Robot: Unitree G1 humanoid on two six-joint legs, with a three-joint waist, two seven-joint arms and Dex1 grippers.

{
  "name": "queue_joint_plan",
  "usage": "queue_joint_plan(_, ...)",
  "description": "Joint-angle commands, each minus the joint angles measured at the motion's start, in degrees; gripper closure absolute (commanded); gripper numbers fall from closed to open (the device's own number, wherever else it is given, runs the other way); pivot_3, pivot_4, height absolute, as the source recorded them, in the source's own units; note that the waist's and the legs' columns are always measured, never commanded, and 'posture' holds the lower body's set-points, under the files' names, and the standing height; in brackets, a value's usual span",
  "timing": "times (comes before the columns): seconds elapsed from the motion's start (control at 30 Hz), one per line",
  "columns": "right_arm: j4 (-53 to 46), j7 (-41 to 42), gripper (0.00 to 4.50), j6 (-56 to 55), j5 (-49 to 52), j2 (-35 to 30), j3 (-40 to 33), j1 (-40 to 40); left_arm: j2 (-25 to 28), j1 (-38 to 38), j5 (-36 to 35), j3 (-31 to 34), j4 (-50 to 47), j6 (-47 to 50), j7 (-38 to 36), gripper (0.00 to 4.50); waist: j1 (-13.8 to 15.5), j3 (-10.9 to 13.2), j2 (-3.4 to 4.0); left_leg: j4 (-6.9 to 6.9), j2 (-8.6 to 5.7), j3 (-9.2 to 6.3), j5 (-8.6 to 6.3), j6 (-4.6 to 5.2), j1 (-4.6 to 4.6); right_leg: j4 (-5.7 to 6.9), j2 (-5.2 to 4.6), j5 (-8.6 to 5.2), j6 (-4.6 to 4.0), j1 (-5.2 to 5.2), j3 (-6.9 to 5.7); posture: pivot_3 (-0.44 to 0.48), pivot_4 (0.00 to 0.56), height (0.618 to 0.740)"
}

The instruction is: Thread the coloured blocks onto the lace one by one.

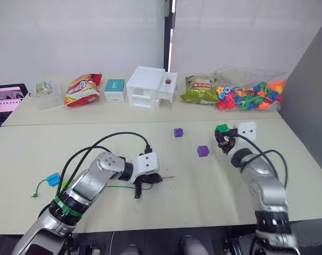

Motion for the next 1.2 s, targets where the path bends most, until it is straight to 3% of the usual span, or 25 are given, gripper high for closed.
queue_joint_plan(0.03,-18.8,-1.6,3.34,12.1,5.6,0.5,3.9,2.5,0.6,-0.6,-0.5,1.9,-0.3,-0.7,-0.3,4.5,0.0,0.0,0.0,0.0,0.0,-0.01,0.0,0.0,0.02,0.01,0.01,0.0,0.0,0.01,0.0,0.0,0.15,0.74)
queue_joint_plan(0.17,-30.9,-6.2,3.34,23.9,6.9,2.1,11.9,8.6,0.9,-1.0,-0.8,2.4,0.3,-0.7,-0.8,4.5,0.2,0.0,0.0,0.02,0.0,-0.05,0.0,0.0,0.05,0.0,0.03,0.0,0.0,0.07,-0.04,0.0,0.15,0.74)
queue_joint_plan(0.27,-33.2,-8.9,3.34,27.3,5.6,2.3,18.0,14.8,1.0,-1.4,-1.3,2.8,0.1,-0.1,-1.0,4.5,0.7,0.0,-0.01,0.02,-0.01,-0.05,0.0,0.0,0.03,-0.04,0.01,-0.01,0.01,0.07,-0.05,0.0,0.15,0.74)
queue_joint_plan(0.4,-28.8,-10.1,3.34,24.4,2.1,1.3,23.6,20.9,1.1,-1.6,-1.4,3.1,-0.2,0.3,-1.3,4.5,1.2,0.0,-0.02,0.03,-0.04,-0.03,0.0,0.0,0.05,-0.09,-0.01,-0.01,0.02,0.1,-0.05,0.0,0.15,0.74)
queue_joint_plan(0.57,-19.6,-10.9,3.34,18.0,-1.5,3.0,23.9,22.5,1.3,-1.7,-1.3,3.3,-0.3,0.5,-1.6,4.5,1.1,0.0,-0.04,0.02,0.0,0.01,0.0,0.0,0.13,-0.12,0.03,-0.02,0.03,0.14,-0.04,0.0,0.15,0.74)
queue_joint_plan(0.73,-17.9,-10.1,3.34,15.0,-1.1,5.8,23.4,25.0,1.6,-1.3,-1.3,3.6,-0.8,0.7,-1.6,4.5,1.2,0.0,-0.06,0.02,0.01,0.0,0.0,0.0,0.19,-0.12,0.04,-0.03,0.04,0.21,-0.03,0.0,0.15,0.74)
queue_joint_plan(0.8,-19.1,-9.3,2.3,14.3,-0.7,5.9,22.5,26.1,1.8,-1.2,-1.2,3.8,-0.7,0.6,-1.6,4.5,1.2,0.0,-0.07,0.02,0.01,0.01,0.0,-0.01,0.19,-0.11,0.04,-0.03,0.04,0.21,-0.03,0.0,0.15,0.74)
queue_joint_plan(0.97,-27.1,0.2,0.49,15.3,4.6,-1.6,17.8,23.9,2.0,-0.6,-1.4,4.1,-1.2,0.9,-1.1,4.5,1.4,0.0,-0.07,0.03,-0.04,0.0,0.0,-0.01,0.12,-0.13,-0.01,-0.03,0.04,0.2,-0.03,0.0,0.15,0.74)
queue_joint_plan(1.03,-28.4,4.1,0.02,16.3,7.5,-5.3,15.0,21.0,2.1,-0.4,-1.6,4.2,-1.5,1.1,-1.0,4.5,1.3,0.0,-0.08,0.05,-0.04,0.0,0.0,0.0,0.11,-0.15,-0.01,-0.03,0.04,0.2,-0.04,0.0,0.15,0.74)
queue_joint_plan(1.2,-25.8,26.1,0.02,17.8,19.2,-21.0,11.4,9.1,6.3,1.9,-2.8,5.7,-4.9,1.2,-3.8,4.5,0.8,0.0,-0.06,0.02,0.03,0.0,0.0,0.0,0.17,-0.13,0.08,-0.03,0.04,0.18,-0.04,0.0,0.15,0.74)
